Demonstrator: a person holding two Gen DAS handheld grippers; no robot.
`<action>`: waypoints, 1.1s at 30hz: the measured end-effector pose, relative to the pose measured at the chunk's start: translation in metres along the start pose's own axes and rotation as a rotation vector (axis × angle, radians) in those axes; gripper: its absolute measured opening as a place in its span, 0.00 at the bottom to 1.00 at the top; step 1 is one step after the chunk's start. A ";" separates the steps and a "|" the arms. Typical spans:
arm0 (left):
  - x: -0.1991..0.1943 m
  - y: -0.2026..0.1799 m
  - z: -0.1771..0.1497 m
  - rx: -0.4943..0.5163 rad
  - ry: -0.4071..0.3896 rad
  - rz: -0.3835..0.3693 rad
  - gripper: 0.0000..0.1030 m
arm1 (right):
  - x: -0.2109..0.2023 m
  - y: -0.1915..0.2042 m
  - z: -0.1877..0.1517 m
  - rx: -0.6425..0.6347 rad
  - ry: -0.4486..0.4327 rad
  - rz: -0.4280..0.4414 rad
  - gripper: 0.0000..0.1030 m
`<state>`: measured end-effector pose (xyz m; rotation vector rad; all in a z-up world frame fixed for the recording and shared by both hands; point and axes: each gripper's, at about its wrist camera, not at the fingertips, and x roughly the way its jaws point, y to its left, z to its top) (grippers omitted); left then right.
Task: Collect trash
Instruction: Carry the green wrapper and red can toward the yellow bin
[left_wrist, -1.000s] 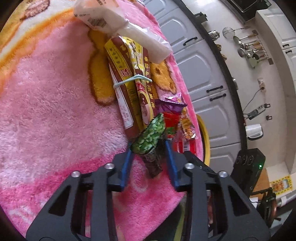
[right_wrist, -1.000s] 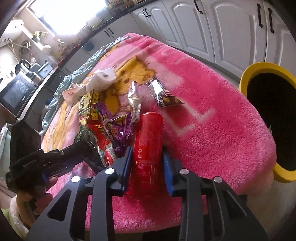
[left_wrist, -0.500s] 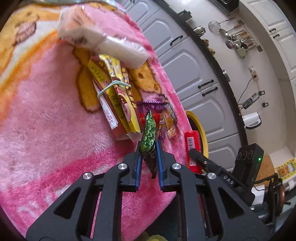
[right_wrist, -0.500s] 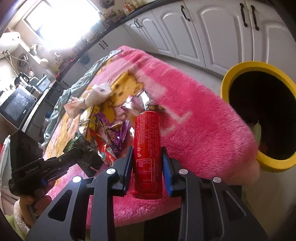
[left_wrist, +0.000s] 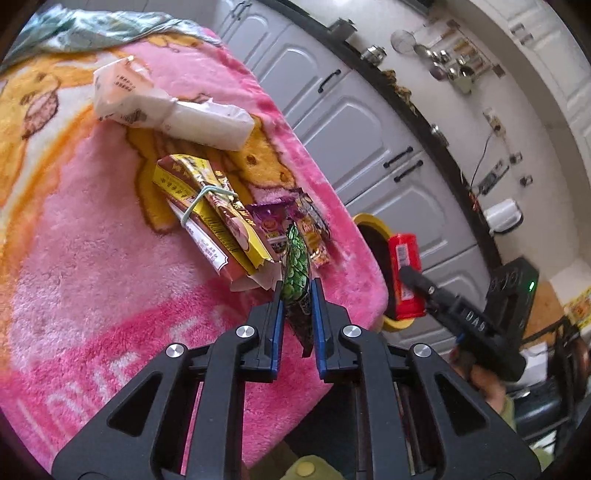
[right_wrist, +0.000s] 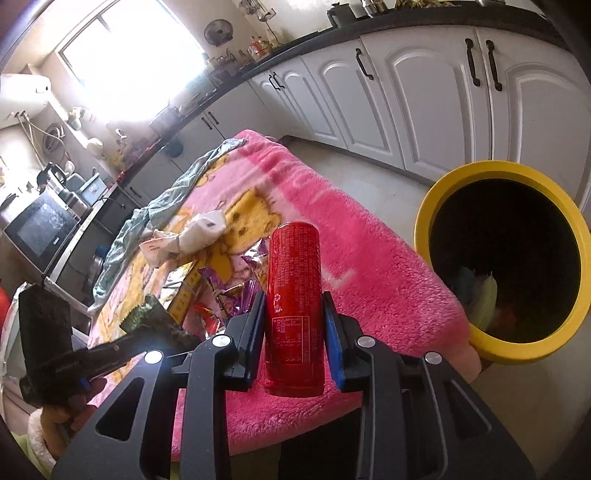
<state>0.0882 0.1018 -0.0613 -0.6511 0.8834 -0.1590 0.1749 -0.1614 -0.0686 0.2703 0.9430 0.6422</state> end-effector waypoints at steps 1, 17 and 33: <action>0.002 -0.003 -0.001 0.014 0.009 -0.006 0.08 | -0.001 -0.001 0.000 0.003 -0.003 0.002 0.27; 0.048 -0.081 -0.007 0.394 -0.032 0.059 0.08 | -0.013 -0.017 0.008 0.053 -0.047 0.003 0.27; 0.053 -0.119 0.035 0.540 -0.164 0.077 0.08 | -0.030 -0.042 0.015 0.111 -0.099 -0.005 0.27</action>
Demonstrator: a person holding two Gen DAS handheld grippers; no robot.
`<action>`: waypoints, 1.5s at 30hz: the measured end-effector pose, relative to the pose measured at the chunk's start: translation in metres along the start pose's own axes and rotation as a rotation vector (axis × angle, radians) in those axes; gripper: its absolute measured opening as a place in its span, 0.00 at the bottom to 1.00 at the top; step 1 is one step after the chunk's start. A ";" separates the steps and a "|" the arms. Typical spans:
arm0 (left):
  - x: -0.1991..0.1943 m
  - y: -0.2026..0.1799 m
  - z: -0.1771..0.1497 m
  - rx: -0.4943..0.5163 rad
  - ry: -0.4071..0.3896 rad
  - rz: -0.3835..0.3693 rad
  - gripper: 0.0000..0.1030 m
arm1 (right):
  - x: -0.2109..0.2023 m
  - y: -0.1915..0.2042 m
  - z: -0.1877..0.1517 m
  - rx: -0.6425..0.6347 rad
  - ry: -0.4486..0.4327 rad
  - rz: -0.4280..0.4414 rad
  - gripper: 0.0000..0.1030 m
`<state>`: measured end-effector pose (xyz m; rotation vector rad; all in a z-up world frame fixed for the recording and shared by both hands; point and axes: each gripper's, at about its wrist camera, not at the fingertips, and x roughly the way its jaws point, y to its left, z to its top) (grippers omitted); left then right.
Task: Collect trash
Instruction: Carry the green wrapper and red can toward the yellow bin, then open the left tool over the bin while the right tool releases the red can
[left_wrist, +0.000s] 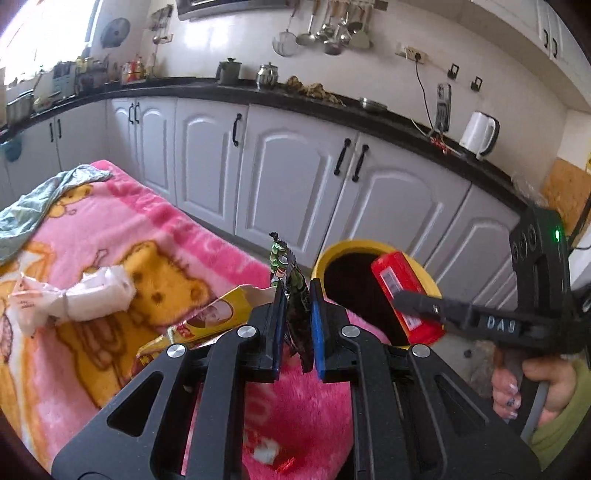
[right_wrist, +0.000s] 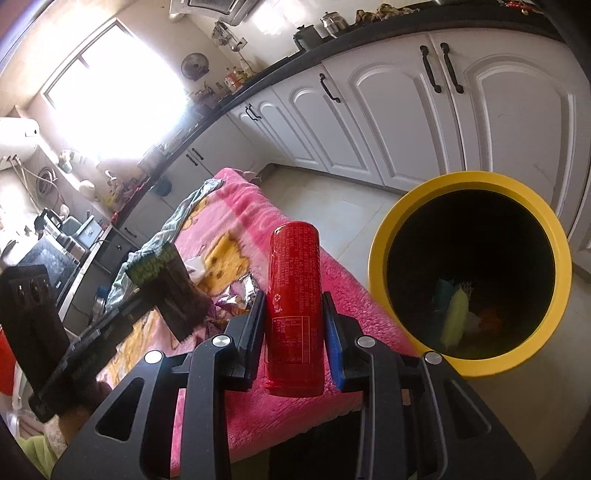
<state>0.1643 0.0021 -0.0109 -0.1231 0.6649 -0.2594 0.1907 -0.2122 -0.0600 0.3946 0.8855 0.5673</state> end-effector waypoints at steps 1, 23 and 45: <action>0.001 0.001 0.002 0.000 0.003 -0.004 0.08 | 0.000 -0.001 0.000 0.003 0.000 0.000 0.27; 0.100 -0.029 -0.005 0.111 0.184 -0.105 0.08 | -0.012 -0.044 0.012 0.075 -0.045 -0.061 0.27; 0.156 -0.069 -0.009 0.107 0.275 -0.165 0.27 | -0.020 -0.098 0.021 0.135 -0.097 -0.187 0.27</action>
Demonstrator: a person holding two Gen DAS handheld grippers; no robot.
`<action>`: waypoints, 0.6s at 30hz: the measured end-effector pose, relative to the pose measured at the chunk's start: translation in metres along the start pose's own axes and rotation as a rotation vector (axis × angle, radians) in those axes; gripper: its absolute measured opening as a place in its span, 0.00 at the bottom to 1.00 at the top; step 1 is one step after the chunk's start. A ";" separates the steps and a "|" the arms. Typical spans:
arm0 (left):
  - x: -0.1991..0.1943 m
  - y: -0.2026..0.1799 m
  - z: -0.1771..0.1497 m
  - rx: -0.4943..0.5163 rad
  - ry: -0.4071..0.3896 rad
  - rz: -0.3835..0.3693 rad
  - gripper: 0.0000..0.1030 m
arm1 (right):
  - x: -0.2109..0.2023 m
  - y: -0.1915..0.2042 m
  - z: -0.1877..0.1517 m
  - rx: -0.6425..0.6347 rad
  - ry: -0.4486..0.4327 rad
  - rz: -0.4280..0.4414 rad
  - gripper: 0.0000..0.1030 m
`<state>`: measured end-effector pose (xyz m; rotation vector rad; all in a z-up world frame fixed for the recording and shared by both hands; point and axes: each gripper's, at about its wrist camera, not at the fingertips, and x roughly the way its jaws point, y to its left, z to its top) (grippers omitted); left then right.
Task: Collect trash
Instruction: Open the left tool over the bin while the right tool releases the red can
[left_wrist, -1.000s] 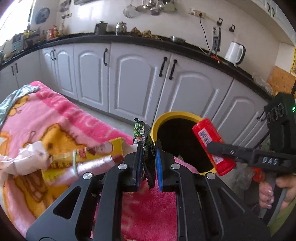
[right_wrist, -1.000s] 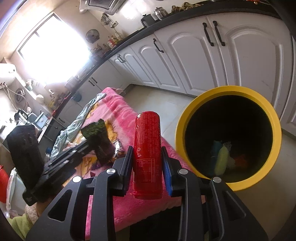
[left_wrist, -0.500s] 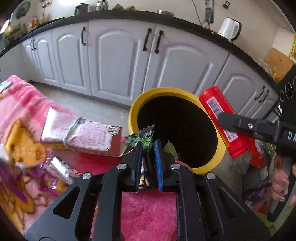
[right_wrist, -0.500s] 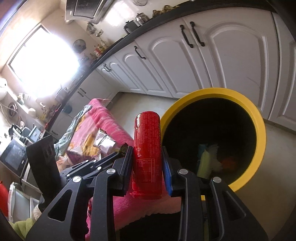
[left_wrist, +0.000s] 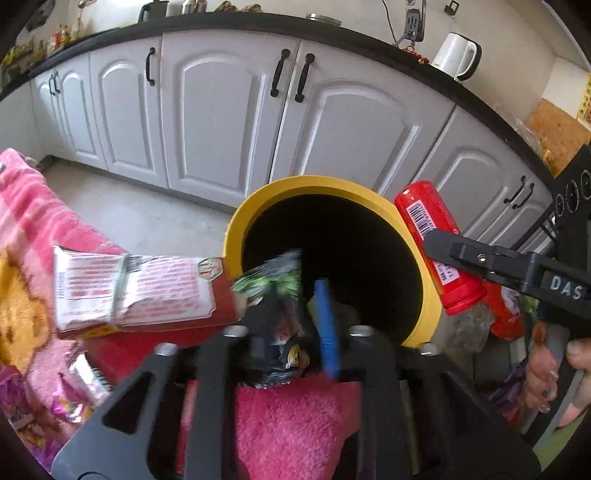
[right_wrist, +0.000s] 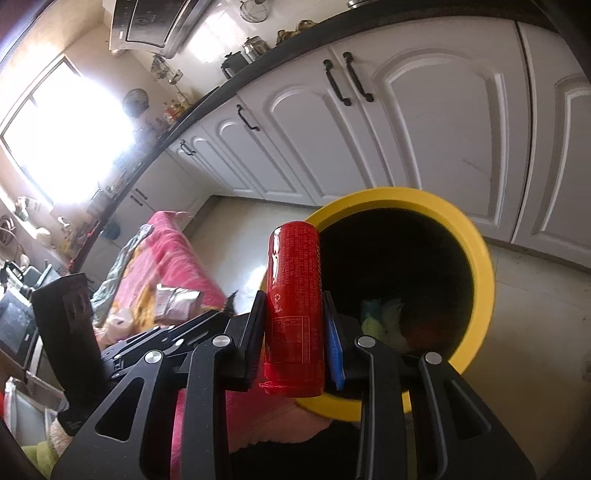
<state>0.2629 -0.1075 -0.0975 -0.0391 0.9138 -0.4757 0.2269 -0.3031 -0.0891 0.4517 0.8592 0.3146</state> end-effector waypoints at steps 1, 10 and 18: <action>0.001 -0.001 0.000 -0.004 -0.003 -0.008 0.37 | 0.002 0.000 0.000 -0.003 -0.002 -0.009 0.27; 0.009 -0.011 0.007 0.001 -0.001 -0.029 0.59 | 0.013 -0.010 -0.005 -0.013 0.017 -0.050 0.28; 0.002 -0.006 0.006 -0.024 -0.011 -0.073 0.59 | 0.011 -0.024 -0.003 0.015 0.007 -0.082 0.29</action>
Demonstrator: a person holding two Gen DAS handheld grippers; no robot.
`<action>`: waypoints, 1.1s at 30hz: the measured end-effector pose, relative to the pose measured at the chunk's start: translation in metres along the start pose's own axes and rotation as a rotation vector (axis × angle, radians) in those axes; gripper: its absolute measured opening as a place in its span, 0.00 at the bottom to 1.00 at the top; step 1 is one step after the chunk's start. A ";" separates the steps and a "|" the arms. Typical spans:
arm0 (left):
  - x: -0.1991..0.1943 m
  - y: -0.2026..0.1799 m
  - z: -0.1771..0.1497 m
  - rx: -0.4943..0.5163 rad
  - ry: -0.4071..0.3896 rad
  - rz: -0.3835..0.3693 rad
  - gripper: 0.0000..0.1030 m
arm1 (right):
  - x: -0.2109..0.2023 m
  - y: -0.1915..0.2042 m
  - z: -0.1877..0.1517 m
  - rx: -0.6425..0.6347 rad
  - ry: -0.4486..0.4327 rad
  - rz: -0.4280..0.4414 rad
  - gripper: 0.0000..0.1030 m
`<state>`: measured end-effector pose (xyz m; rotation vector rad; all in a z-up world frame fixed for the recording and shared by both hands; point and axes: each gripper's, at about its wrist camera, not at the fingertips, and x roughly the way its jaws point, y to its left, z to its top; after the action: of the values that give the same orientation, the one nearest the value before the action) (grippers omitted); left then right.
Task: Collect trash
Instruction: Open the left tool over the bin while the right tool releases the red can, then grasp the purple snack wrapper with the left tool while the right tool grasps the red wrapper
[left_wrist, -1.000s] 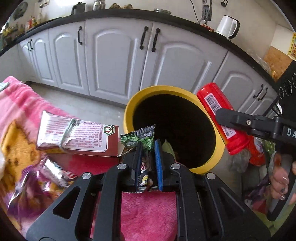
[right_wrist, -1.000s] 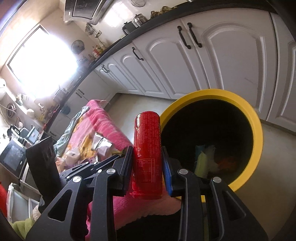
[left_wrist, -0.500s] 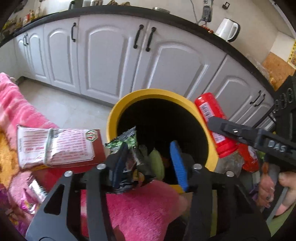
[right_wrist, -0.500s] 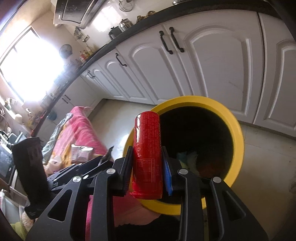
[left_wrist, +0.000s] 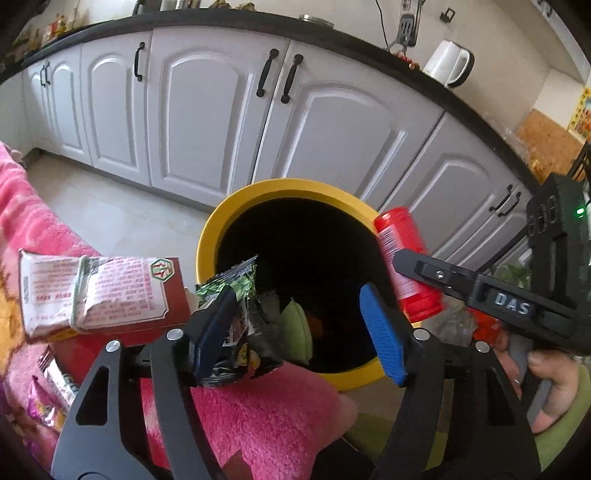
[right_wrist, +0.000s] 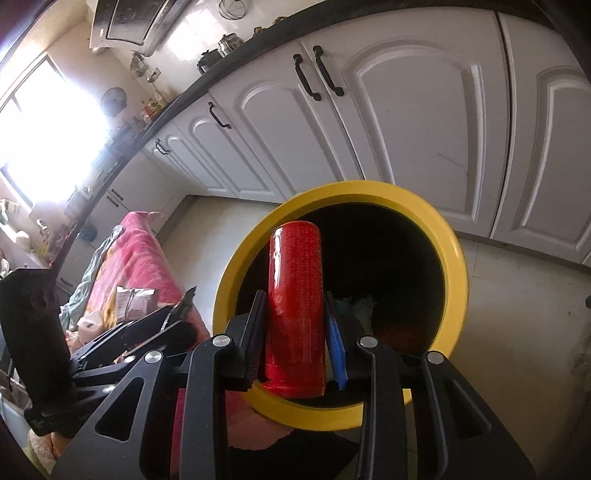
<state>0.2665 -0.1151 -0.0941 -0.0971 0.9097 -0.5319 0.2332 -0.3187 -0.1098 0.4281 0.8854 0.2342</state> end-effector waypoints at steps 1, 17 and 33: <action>-0.003 0.001 0.000 -0.007 -0.005 -0.002 0.59 | 0.000 0.001 0.000 -0.006 -0.001 -0.003 0.29; -0.064 0.013 0.010 -0.043 -0.123 0.056 0.80 | -0.021 0.030 0.005 -0.101 -0.051 -0.006 0.44; -0.152 0.050 0.001 -0.163 -0.255 0.146 0.89 | -0.067 0.091 0.005 -0.235 -0.144 0.059 0.63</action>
<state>0.2123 0.0011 0.0018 -0.2387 0.7031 -0.3003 0.1938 -0.2642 -0.0192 0.2489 0.6949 0.3530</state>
